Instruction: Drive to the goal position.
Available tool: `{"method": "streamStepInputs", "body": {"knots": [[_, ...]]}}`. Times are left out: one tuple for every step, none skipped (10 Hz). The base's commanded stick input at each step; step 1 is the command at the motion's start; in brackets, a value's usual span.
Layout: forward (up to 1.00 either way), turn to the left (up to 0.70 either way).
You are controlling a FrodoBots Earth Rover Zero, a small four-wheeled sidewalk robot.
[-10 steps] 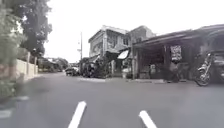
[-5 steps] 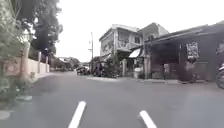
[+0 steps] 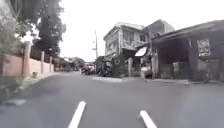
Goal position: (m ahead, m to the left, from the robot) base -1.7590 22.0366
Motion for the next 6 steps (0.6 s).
{"method": "streamStepInputs", "body": {"knots": [[0.85, 0.00], [0.85, 0.01], [0.85, 0.21], [0.85, 0.34], [0.85, 0.34], [0.85, 0.34]]}}
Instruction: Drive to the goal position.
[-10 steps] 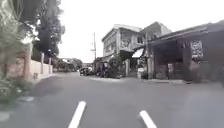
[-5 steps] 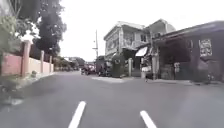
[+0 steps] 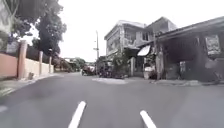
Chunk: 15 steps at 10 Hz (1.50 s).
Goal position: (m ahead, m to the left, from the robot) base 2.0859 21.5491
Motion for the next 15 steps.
{"method": "streamStepInputs", "body": {"knots": [[0.85, 0.34], [0.85, 0.34], [0.85, 0.34], [0.85, 0.34], [0.85, 0.34], [0.85, 0.34], [0.85, 0.34], [0.85, 0.34], [0.85, 0.34], [0.85, 0.34], [0.85, 0.34], [0.85, 0.03], [0.85, 0.00], [0.85, 0.00], [0.85, 0.00]]}}
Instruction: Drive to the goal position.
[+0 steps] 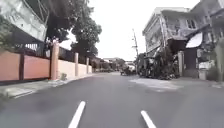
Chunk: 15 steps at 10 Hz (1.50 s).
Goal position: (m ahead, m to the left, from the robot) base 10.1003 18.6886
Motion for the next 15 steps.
{"method": "streamStepInputs", "body": {"knots": [[0.85, 0.00], [0.85, 0.00], [0.85, 0.00], [0.85, 0.00], [0.85, 0.22], [0.85, 0.34], [0.85, 0.34], [0.85, 0.34], [0.85, 0.34], [0.85, 0.34], [0.85, 0.24], [0.85, 0.02], [0.85, 0.00], [0.85, 0.00], [0.85, 0.00]]}}
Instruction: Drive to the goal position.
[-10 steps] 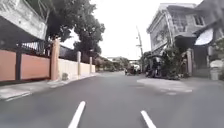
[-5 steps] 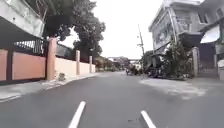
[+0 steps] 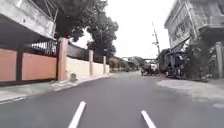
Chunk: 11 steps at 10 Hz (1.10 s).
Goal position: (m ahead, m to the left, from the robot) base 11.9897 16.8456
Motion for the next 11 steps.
{"method": "streamStepInputs", "body": {"knots": [[0.85, 0.00], [0.85, 0.00], [0.85, 0.00], [0.85, 0.00], [0.85, 0.00], [0.85, 0.00], [0.85, 0.00], [0.85, 0.00], [0.85, 0.00], [0.85, 0.00], [0.85, 0.00]]}}
